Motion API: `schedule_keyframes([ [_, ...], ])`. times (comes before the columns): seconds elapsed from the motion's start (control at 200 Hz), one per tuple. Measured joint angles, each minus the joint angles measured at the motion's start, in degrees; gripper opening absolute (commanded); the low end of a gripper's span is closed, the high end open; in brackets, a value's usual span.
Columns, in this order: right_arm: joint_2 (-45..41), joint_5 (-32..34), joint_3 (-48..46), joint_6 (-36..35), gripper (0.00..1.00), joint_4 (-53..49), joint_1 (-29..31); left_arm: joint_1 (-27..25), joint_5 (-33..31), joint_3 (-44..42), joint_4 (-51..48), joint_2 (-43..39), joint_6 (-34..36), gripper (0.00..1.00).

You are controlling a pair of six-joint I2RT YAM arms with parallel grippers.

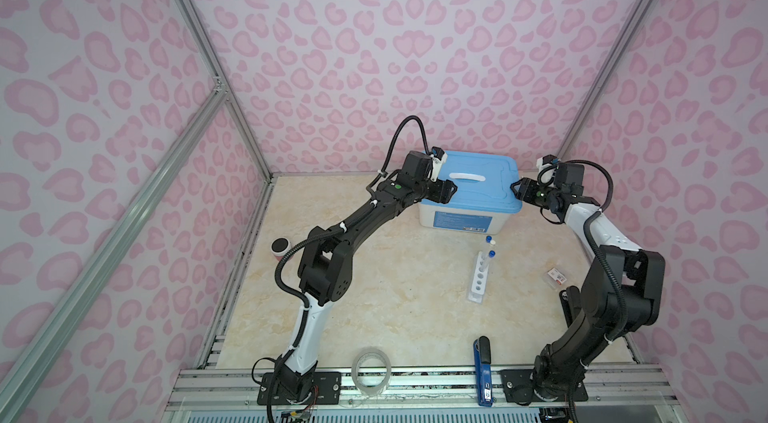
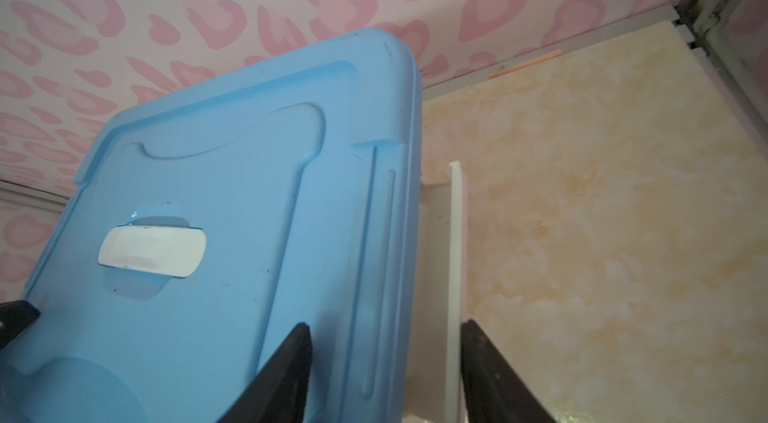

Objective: Organize the chemistry lab equipment

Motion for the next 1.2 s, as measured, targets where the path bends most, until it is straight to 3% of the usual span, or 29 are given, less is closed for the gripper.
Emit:
schedule_keyframes([
  [0.38,-0.1,4.8,2.6,-2.6,0.46,-4.3,1.5,0.0,1.0,-0.3,0.5,0.0,-0.2,0.78],
  [0.615,-0.1,5.6,4.7,-3.0,0.66,-7.4,1.8,0.1,1.3,-0.6,1.2,0.0,-0.6,0.78],
  [1.205,4.2,4.4,10.3,-4.0,0.79,-12.4,1.4,0.6,1.7,-1.1,1.7,-0.1,-0.6,0.78],
])
